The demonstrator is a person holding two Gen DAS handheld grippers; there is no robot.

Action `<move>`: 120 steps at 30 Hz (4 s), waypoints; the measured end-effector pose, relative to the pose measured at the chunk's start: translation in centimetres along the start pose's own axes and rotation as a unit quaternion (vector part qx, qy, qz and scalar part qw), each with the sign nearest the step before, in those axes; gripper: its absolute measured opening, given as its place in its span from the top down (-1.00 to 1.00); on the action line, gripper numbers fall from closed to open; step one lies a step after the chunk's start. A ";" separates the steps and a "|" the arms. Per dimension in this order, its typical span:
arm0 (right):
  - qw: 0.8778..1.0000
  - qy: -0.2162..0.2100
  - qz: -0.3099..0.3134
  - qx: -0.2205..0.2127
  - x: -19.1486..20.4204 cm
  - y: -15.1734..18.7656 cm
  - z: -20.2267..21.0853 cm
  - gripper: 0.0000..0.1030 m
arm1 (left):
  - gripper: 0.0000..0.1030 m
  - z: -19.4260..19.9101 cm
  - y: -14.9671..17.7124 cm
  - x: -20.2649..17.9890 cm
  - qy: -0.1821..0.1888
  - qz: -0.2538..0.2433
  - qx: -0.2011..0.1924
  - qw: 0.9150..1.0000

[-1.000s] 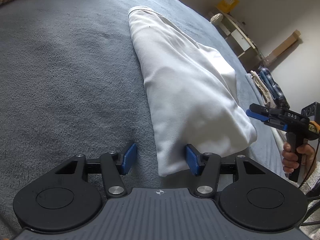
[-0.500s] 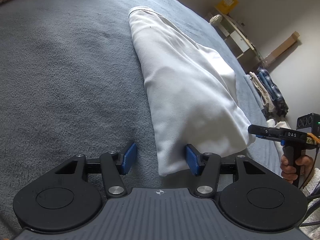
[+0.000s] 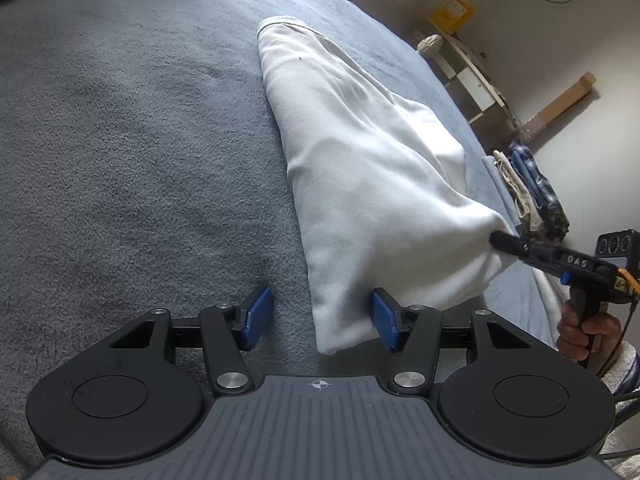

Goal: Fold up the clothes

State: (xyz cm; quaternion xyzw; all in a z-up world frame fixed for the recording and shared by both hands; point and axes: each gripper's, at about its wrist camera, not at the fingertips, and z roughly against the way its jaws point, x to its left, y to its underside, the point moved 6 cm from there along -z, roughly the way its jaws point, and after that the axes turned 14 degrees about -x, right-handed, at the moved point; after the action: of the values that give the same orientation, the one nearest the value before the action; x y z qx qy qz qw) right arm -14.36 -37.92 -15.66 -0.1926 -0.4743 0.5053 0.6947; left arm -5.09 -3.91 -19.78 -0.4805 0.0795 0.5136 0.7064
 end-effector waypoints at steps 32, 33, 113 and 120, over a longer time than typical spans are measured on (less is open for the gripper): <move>0.997 0.058 -0.039 0.028 -3.8 2.6 -0.5 0.87 | 0.21 -0.8 0.3 0.2 0.037 0.051 0.012 0.998; 0.997 0.058 -0.040 0.028 -3.8 2.6 -0.5 0.87 | 0.09 -0.9 0.1 0.4 0.043 0.066 0.004 0.997; 0.989 0.086 -0.120 -0.001 -5.9 1.4 0.1 0.52 | 0.56 -4.4 -3.2 -3.9 -0.083 -0.213 -0.129 0.965; 0.987 0.088 -0.131 -0.037 -6.2 -3.4 0.1 0.50 | 0.46 -4.5 -3.0 -3.9 -0.081 -0.211 -0.136 0.965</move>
State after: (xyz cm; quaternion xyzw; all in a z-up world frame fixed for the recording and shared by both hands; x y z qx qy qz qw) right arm -12.93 -44.82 -15.94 -0.1980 -0.4506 0.3730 0.7865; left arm -2.70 -9.90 -18.01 -0.5348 -0.1516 0.3961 0.7308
